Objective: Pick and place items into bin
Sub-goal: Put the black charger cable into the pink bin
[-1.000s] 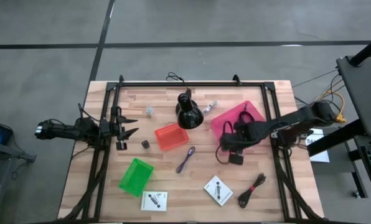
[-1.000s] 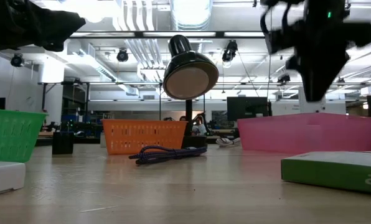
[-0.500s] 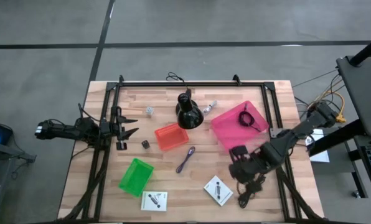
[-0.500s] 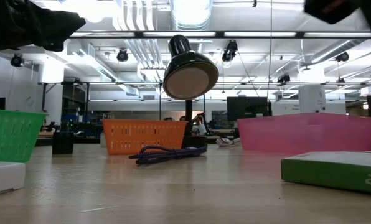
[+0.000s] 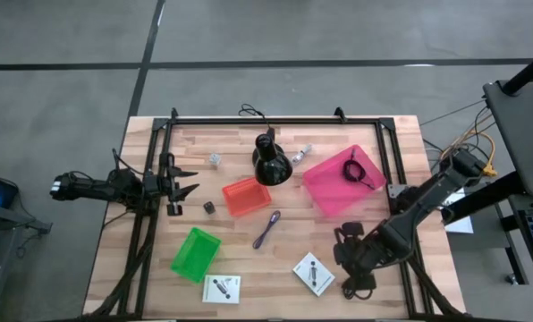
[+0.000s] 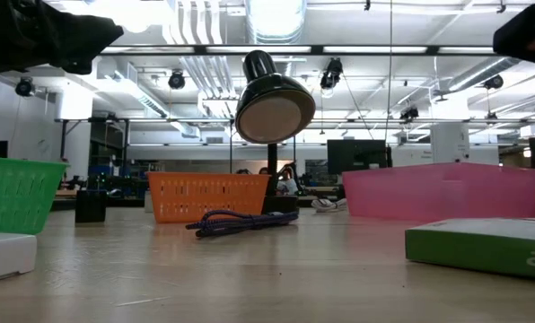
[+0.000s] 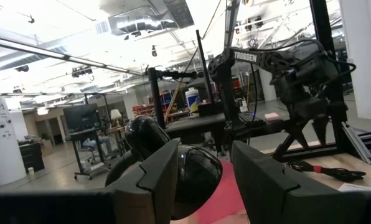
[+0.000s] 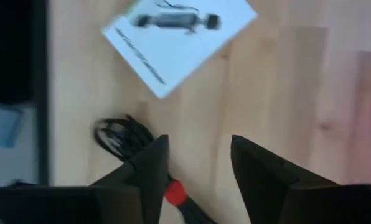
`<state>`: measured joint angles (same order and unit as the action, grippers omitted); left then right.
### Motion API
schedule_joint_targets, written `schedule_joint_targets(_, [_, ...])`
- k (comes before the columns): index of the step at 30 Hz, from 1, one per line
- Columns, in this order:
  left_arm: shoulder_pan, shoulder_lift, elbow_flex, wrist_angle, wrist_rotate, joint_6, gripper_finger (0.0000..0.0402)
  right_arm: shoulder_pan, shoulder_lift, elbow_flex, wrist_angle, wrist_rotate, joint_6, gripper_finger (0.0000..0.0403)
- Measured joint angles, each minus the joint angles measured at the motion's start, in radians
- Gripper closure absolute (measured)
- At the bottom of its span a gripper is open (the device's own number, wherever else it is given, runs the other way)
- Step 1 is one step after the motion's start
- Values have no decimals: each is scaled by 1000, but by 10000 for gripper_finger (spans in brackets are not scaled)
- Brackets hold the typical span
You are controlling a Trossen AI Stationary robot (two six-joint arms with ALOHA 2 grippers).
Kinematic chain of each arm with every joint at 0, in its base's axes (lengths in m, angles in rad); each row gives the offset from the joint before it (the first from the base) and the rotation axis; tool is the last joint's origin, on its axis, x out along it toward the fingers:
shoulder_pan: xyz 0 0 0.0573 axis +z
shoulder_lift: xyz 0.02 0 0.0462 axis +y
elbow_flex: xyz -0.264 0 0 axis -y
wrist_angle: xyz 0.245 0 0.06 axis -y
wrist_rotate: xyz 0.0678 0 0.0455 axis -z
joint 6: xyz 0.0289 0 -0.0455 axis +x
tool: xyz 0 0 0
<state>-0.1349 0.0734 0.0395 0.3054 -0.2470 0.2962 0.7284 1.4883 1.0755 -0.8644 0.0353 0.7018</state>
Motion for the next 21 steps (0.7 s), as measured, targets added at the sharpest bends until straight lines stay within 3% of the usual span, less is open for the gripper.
schedule_joint_targets(7, [0,0,0,0,0,0,265,12,0,-5,34,-21,-2,212])
schedule_joint_targets(21, [0,0,-1,0,0,-1,265,142,1,-86,186,-95,-3,211])
